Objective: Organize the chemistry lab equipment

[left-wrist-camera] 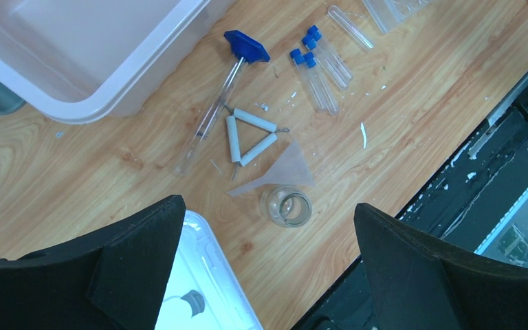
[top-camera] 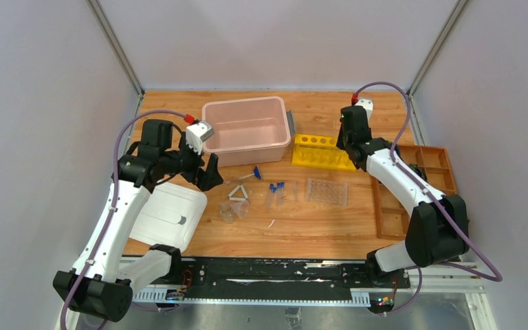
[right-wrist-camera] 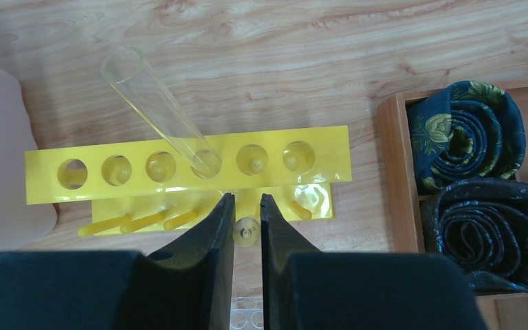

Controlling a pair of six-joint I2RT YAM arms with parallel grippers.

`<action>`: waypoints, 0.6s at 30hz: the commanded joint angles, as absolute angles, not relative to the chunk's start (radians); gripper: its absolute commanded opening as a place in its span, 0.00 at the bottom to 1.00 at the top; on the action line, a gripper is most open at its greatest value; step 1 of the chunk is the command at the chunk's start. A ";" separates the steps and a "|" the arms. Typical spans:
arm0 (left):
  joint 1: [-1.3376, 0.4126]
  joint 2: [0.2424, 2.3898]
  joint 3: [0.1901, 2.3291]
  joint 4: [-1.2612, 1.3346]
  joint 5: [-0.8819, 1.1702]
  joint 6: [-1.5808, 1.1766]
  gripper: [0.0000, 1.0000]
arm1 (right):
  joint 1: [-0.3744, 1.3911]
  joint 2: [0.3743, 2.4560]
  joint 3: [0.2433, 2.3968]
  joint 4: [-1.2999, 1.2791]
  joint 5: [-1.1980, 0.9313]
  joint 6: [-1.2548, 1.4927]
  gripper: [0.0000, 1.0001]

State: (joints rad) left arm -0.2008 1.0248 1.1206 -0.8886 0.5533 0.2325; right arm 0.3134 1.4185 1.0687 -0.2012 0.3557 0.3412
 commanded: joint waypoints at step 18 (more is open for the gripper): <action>-0.207 1.001 1.143 -0.884 0.541 0.252 1.00 | 0.302 1.471 1.014 -0.156 0.396 0.345 0.00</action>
